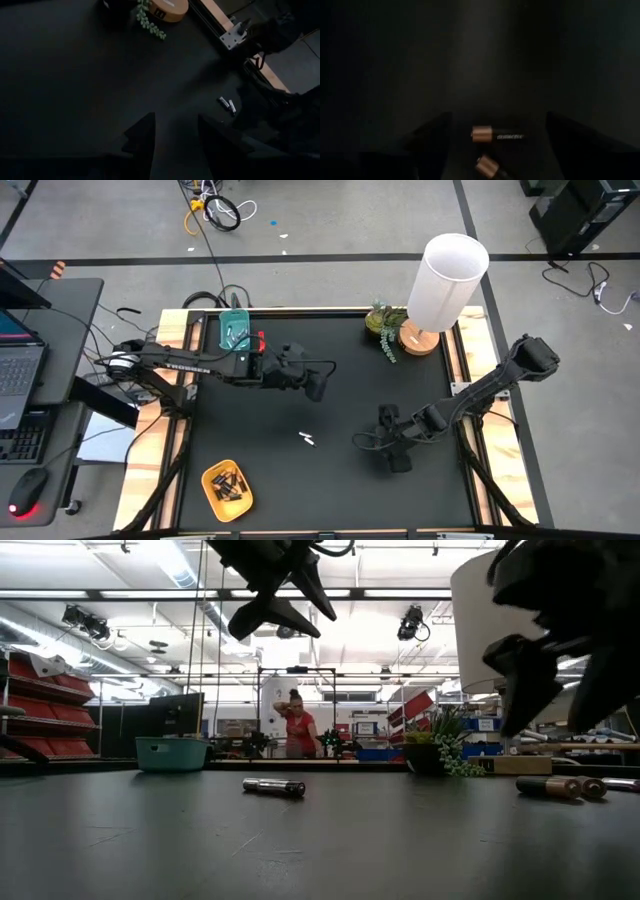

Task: Sort batteries
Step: Put the black battery into the yellow bin

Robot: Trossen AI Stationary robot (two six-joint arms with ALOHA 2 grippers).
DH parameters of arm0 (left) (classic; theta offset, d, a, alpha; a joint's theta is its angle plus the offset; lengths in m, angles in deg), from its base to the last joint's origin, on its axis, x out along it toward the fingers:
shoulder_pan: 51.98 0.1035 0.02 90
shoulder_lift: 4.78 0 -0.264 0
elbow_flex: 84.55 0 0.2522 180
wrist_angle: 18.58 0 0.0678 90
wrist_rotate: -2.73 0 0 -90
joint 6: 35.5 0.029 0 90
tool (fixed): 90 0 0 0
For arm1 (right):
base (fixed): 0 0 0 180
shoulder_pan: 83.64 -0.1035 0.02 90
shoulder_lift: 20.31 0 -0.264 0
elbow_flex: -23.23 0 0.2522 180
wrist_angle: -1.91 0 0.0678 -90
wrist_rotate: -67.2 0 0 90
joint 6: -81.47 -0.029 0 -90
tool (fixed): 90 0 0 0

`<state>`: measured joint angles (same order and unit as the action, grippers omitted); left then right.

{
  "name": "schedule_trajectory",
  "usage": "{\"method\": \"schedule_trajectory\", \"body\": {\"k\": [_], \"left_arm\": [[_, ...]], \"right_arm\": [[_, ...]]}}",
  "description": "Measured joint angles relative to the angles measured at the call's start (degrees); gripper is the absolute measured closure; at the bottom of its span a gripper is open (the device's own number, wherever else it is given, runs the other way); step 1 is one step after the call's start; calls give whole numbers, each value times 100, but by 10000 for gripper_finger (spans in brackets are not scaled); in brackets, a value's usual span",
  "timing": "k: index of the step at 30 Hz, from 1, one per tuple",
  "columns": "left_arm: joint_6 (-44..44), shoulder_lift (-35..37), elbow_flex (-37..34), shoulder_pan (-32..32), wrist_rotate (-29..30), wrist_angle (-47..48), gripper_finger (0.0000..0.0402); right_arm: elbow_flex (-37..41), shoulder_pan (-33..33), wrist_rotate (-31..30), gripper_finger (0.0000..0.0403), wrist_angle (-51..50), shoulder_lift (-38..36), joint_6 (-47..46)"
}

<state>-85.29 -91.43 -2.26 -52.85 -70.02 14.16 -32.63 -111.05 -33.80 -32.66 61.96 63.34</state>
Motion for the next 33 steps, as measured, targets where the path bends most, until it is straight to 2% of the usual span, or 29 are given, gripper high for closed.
{"method": "schedule_trajectory", "body": {"k": [11, 18, 27, 33], "left_arm": [[-3, -5, 0, -88, -127, 157, 240], [1, -5, 0, -114, -142, 199, 240], [15, -5, 0, -117, -215, 199, 240], [20, -5, 0, -117, -219, 198, 240]], "right_arm": [[0, -34, -98, 102, 285, 748, -205], [0, -37, -215, 96, 278, 758, -250], [9, -26, 129, 107, 242, 763, -331], [317, -21, 240, 121, 458, 741, -561]]}}
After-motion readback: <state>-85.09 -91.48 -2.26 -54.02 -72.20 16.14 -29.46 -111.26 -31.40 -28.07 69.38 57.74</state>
